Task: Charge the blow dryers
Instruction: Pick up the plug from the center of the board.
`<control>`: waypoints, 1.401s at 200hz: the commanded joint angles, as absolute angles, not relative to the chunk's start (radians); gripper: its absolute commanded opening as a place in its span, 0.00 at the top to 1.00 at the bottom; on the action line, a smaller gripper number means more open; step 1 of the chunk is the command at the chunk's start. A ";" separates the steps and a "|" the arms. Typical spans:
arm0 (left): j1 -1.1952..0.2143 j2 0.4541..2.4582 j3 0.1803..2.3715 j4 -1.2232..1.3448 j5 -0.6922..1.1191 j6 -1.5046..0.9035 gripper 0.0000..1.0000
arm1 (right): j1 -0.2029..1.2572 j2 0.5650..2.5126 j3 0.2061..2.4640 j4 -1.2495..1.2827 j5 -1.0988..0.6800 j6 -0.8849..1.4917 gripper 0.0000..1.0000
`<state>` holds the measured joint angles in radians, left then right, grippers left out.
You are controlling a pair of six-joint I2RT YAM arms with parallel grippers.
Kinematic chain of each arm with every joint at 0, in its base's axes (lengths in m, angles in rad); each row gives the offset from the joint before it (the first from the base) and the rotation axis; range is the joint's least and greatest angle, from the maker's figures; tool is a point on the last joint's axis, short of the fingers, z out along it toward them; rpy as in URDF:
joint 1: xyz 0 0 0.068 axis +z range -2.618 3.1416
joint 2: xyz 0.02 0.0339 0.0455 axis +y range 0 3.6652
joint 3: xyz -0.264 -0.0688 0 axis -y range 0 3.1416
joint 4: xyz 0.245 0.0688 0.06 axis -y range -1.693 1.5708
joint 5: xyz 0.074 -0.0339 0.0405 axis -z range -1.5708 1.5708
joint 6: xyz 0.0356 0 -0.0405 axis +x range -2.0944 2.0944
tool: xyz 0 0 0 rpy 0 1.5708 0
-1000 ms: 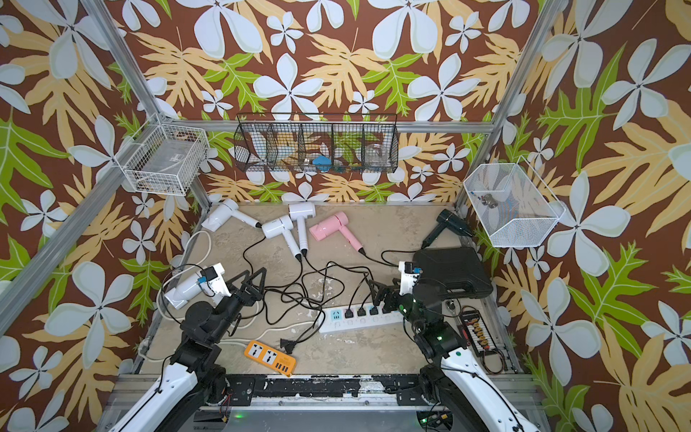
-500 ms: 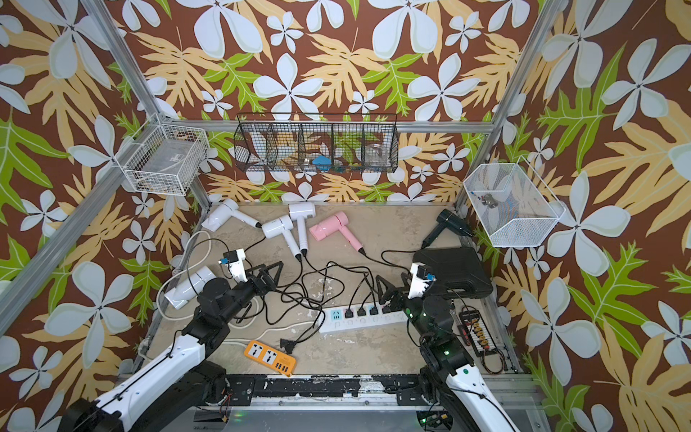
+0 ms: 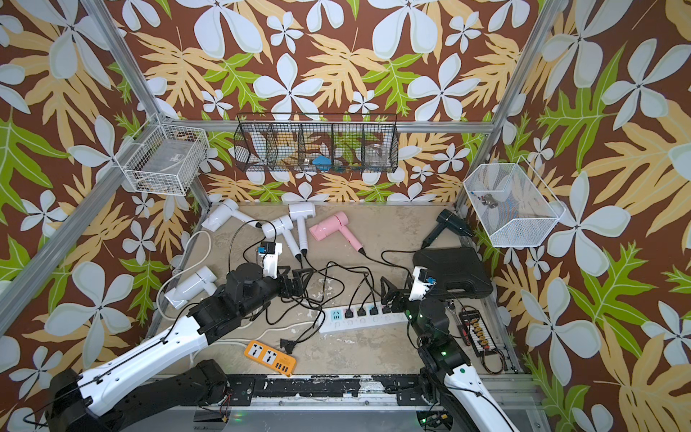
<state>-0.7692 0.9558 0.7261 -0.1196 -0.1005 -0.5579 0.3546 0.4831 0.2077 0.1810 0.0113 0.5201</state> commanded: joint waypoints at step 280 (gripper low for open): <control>-1.214 1.475 0.871 -0.367 -0.400 -0.708 0.58 | 0.355 0.516 0.204 0.225 0.038 0.552 0.00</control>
<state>-1.2106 1.4582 0.8604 -0.4026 -0.4450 -0.7258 0.3546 0.5156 0.2020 0.1978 0.0338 0.5461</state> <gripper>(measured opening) 0.481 0.997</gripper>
